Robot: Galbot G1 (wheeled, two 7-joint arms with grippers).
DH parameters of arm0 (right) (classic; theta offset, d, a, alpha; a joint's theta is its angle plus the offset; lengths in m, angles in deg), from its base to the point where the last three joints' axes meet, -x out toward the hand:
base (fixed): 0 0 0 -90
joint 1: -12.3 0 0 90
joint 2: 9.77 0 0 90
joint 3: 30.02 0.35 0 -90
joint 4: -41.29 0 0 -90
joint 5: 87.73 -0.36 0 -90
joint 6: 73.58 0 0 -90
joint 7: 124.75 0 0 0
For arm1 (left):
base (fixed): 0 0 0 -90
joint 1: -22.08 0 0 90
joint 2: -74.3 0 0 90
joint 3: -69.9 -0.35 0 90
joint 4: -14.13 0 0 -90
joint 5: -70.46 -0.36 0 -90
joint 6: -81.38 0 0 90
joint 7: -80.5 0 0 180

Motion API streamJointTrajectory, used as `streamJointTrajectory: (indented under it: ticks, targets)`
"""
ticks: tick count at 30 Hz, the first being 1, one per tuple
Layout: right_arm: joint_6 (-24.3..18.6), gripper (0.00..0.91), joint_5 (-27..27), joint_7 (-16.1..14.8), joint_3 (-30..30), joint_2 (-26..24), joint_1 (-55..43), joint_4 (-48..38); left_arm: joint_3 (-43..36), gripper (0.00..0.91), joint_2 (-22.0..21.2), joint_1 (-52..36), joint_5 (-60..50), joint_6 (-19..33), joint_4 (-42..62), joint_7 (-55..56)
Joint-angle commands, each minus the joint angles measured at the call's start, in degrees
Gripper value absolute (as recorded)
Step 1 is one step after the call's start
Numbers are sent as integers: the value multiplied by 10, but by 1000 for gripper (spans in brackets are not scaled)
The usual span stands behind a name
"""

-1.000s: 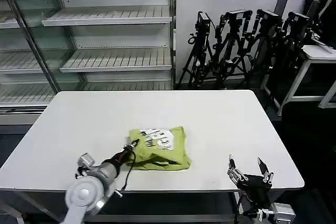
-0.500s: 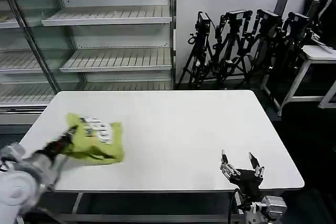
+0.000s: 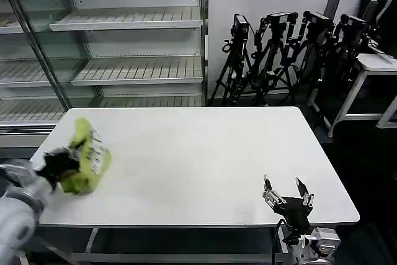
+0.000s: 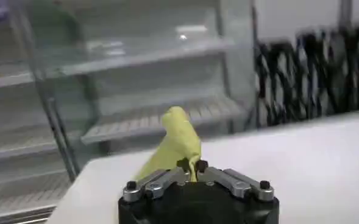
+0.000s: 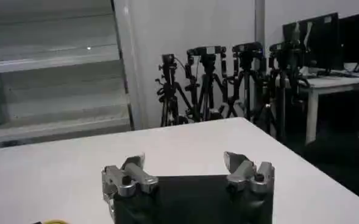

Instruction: Fold and organize the clothes.

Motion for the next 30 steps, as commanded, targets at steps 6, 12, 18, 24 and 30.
streamJointTrajectory:
  ticks: [6,12,18,24,30]
  targets:
    - [-1,907,9,1,22,6,24,12,-366,50,-114,-169,-161,-8,-2,17]
    - [-3,907,25,0,19,20,35,14,-416,50,-150,-261,-57,-8,54,57]
    - [-2,907,31,1,23,29,36,15,-453,50,-223,-300,-7,-7,111,109]
    - [-1,907,35,0,26,38,39,18,-475,322,-273,-311,-9,-7,129,131]
    - [-1,907,39,0,28,41,42,20,-451,907,-276,-296,3,-5,54,125]
